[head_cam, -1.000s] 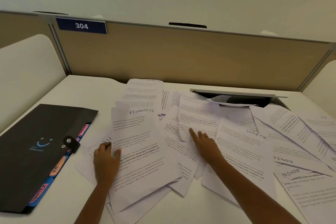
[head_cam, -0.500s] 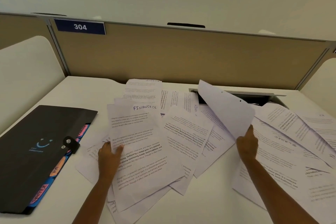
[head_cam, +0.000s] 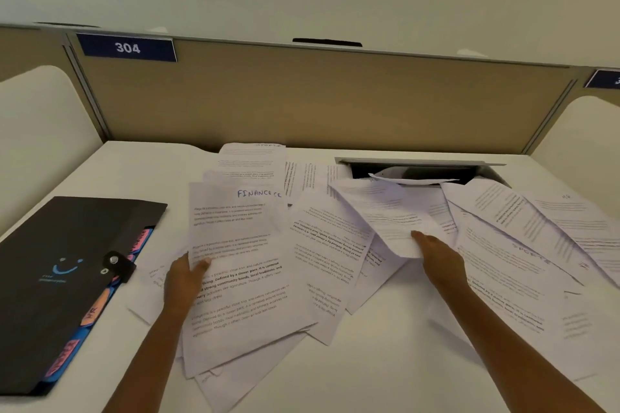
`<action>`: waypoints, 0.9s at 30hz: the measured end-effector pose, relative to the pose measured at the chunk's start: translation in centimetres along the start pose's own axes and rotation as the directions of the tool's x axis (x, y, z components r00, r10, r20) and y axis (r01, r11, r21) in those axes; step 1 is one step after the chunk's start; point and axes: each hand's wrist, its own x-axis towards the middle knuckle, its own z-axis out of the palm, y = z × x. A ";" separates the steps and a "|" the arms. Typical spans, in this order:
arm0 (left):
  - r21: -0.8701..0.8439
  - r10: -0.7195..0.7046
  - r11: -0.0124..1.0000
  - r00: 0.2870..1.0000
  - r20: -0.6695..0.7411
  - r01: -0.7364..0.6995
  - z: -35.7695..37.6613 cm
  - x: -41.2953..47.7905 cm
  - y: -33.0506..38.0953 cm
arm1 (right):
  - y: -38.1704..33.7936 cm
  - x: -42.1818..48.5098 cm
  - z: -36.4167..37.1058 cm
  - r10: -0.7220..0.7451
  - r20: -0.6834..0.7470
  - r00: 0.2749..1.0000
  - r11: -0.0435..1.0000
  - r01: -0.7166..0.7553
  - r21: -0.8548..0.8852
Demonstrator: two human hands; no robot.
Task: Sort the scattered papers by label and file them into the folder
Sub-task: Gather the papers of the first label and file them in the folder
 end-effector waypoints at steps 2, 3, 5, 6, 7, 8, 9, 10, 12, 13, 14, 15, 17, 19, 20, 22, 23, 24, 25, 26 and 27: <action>0.000 -0.012 1.000 1.000 0.003 0.012 -0.7 0.0 -0.2 | -0.2 -0.2 0.5 0.012 0.110 0.994 1.000 -0.011 -0.013; -0.004 -0.021 1.000 1.000 0.001 0.021 -0.9 0.0 -0.3 | -0.4 -0.3 0.8 0.015 0.162 0.987 0.999 -0.010 -0.032; -0.006 -0.045 0.999 0.999 -0.002 0.045 -1.3 0.1 -0.6 | -1.0 -0.3 1.6 0.025 0.228 0.973 0.999 -0.016 -0.039; 0.000 -0.059 0.998 0.998 -0.003 0.059 -1.5 0.2 -0.7 | -1.4 -0.4 1.8 0.022 0.242 0.970 1.000 -0.017 -0.023; 0.008 -0.066 0.998 0.998 -0.005 0.066 -1.8 0.2 -0.9 | -2.0 -0.6 1.9 0.011 0.244 0.970 1.000 -0.013 0.005; 0.018 -0.074 0.997 0.997 -0.011 0.074 -2.0 0.2 -1.0 | -2.7 -1.0 2.0 -0.015 0.215 0.976 0.999 0.004 0.051; 0.028 -0.079 0.996 0.997 -0.021 0.080 -2.3 0.3 -1.2 | -3.5 -1.4 2.1 -0.050 0.165 0.985 0.994 0.032 0.106; 0.039 -0.082 0.996 0.996 -0.036 0.084 -2.7 0.3 -1.4 | -4.4 -1.8 2.2 -0.083 0.102 0.991 0.985 0.065 0.162; 0.052 -0.090 0.994 0.993 -0.077 0.094 -3.3 0.3 -1.7 | -6.4 -2.9 2.6 -0.093 0.018 0.995 0.959 0.085 0.272; 0.048 -0.099 0.993 0.990 -0.097 0.104 -3.7 0.4 -1.9 | -7.6 -3.4 2.7 -0.057 0.025 0.998 0.943 0.045 0.328; 0.037 -0.109 0.993 0.987 -0.117 0.114 -4.0 0.4 -2.0 | -8.7 -3.9 2.7 -0.016 0.053 0.998 0.923 -0.006 0.386; 0.020 -0.116 0.993 0.984 -0.137 0.120 -4.3 0.4 -2.1 | -9.6 -4.3 2.8 0.021 0.097 0.995 0.903 -0.060 0.425; -0.014 -0.142 0.990 0.975 -0.172 0.141 -4.8 0.3 -2.2 | -11.2 -4.7 2.9 0.078 0.179 0.981 0.893 -0.149 0.425; -0.036 -0.164 0.986 0.967 -0.197 0.160 -5.2 0.1 -2.2 | -12.5 -4.9 2.5 0.125 0.237 0.963 0.889 -0.215 0.405; -0.045 -0.175 0.985 0.963 -0.205 0.169 -5.4 0.0 -2.3 | -13.1 -4.9 2.3 0.142 0.258 0.956 0.881 -0.241 0.407; -0.063 -0.194 0.981 0.956 -0.219 0.184 -5.7 -0.2 -2.4 | -14.0 -4.8 1.9 0.175 0.291 0.941 0.866 -0.287 0.409; -0.070 -0.198 0.980 0.955 -0.223 0.187 -5.8 -0.2 -2.5 | -14.4 -4.7 1.9 0.187 0.299 0.936 0.860 -0.303 0.410; -0.077 -0.199 0.980 0.954 -0.226 0.186 -5.9 -0.4 -2.5 | -14.8 -4.7 2.0 0.199 0.301 0.933 0.850 -0.317 0.421; -0.085 -0.196 0.980 0.953 -0.229 0.181 -6.0 -0.5 -2.6 | -15.0 -4.6 2.1 0.214 0.298 0.930 0.826 -0.335 0.454; -0.092 -0.195 0.980 0.953 -0.232 0.178 -6.1 -0.6 -2.6 | -15.2 -4.5 2.3 0.229 0.300 0.926 0.788 -0.357 0.502; -0.096 -0.191 0.980 0.953 -0.234 0.173 -6.2 -0.7 -2.6 | -15.3 -4.4 2.3 0.243 0.303 0.921 0.748 -0.377 0.546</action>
